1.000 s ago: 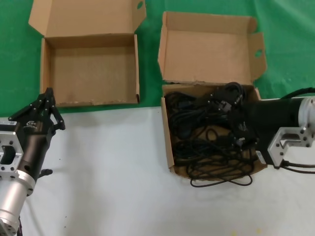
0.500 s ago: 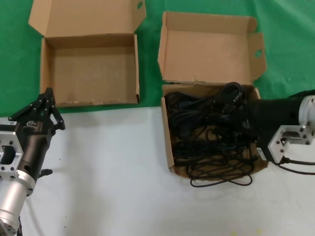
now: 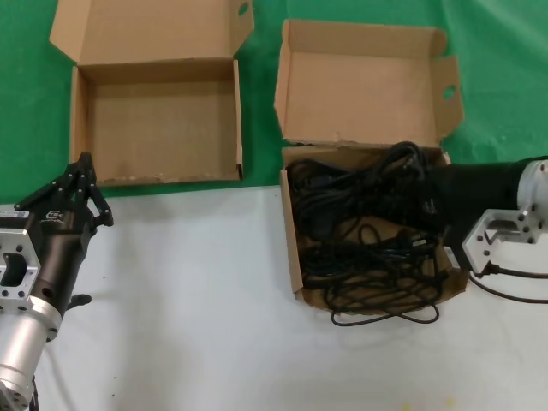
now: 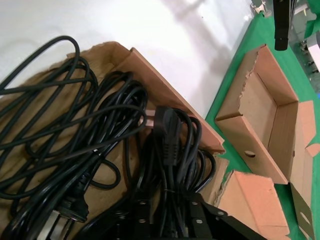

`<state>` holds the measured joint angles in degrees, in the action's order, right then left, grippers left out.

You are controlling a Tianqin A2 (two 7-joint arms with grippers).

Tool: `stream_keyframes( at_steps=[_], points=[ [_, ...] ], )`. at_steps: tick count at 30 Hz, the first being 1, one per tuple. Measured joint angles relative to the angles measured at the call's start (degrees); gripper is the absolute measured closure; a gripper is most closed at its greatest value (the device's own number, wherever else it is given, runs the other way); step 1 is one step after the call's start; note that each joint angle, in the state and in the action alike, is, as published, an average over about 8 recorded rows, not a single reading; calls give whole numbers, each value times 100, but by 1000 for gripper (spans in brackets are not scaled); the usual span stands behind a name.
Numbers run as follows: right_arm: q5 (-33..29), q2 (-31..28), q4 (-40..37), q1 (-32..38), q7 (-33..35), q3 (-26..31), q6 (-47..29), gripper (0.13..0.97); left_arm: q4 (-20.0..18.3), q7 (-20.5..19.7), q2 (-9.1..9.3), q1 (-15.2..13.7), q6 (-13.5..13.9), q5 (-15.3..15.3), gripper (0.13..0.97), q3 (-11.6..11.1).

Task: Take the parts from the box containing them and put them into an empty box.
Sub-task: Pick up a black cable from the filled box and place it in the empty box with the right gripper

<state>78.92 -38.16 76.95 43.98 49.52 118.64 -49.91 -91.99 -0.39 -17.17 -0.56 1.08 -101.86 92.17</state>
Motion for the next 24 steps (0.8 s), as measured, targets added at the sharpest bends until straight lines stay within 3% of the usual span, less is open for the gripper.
stream_keyframes(
  at_steps=[10,24],
  points=[
    [-50,80,-68,70,3,59,86,897,0,0,0,0,0,0,952,0],
    [-134,-76,407,129,-485,23,10,909,0,0,0,0,0,0,952,0]
  ],
)
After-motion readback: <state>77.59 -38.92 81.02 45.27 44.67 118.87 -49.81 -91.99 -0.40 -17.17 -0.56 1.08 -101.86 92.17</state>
